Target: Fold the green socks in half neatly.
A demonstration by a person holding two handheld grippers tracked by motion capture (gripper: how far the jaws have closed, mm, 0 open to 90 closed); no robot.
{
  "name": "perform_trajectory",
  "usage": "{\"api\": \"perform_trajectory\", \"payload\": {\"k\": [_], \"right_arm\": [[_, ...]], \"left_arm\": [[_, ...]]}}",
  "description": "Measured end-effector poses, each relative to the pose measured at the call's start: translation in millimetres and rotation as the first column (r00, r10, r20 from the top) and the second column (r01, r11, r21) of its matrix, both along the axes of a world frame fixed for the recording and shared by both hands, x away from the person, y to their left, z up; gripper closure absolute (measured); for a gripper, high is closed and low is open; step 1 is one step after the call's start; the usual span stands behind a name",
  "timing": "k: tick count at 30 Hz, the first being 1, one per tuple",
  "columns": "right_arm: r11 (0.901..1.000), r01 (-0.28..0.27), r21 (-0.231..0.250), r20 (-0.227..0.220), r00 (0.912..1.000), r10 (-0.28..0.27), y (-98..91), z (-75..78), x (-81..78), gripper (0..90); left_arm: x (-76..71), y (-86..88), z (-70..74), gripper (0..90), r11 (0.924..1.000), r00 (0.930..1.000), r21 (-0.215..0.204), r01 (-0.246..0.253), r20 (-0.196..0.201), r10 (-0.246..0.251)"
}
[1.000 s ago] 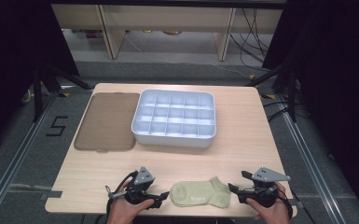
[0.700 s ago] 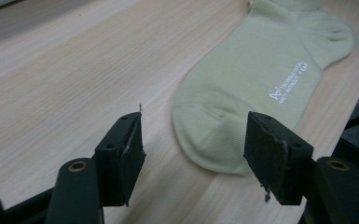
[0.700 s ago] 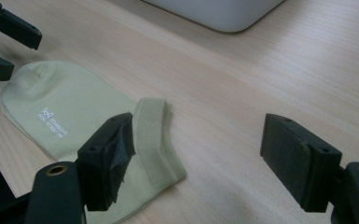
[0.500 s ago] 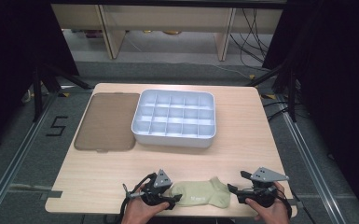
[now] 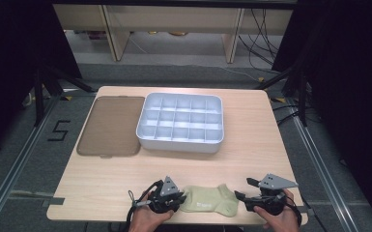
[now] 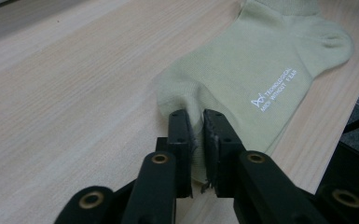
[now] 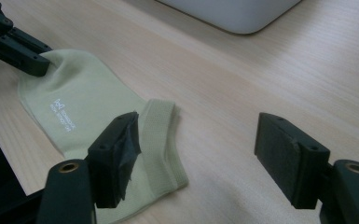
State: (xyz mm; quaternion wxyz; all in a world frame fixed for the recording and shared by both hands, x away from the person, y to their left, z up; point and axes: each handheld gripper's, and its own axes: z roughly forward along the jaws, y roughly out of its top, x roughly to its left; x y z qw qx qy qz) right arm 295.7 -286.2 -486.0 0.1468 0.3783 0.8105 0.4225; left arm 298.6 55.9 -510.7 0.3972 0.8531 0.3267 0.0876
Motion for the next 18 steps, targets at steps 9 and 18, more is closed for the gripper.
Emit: {"api": "perform_trajectory", "payload": {"k": [9, 18], "right_arm": [[0.9987, -0.051, 0.01, 0.003, 0.9987, 0.051, 4.3, 0.3, -0.4, 39.4], [0.9939, -0.074, 0.081, -0.017, 0.997, 0.076, 16.2, 7.2, -4.2, 54.3]], "left_arm": [[0.7, 1.9, 2.4, 84.1, 0.9999, 1.0, -0.016, -0.004, 0.002, 0.004], [3.1, 18.7, 11.1, 84.3, 0.999, 0.9995, -0.034, -0.028, -0.014, 0.028]]}}
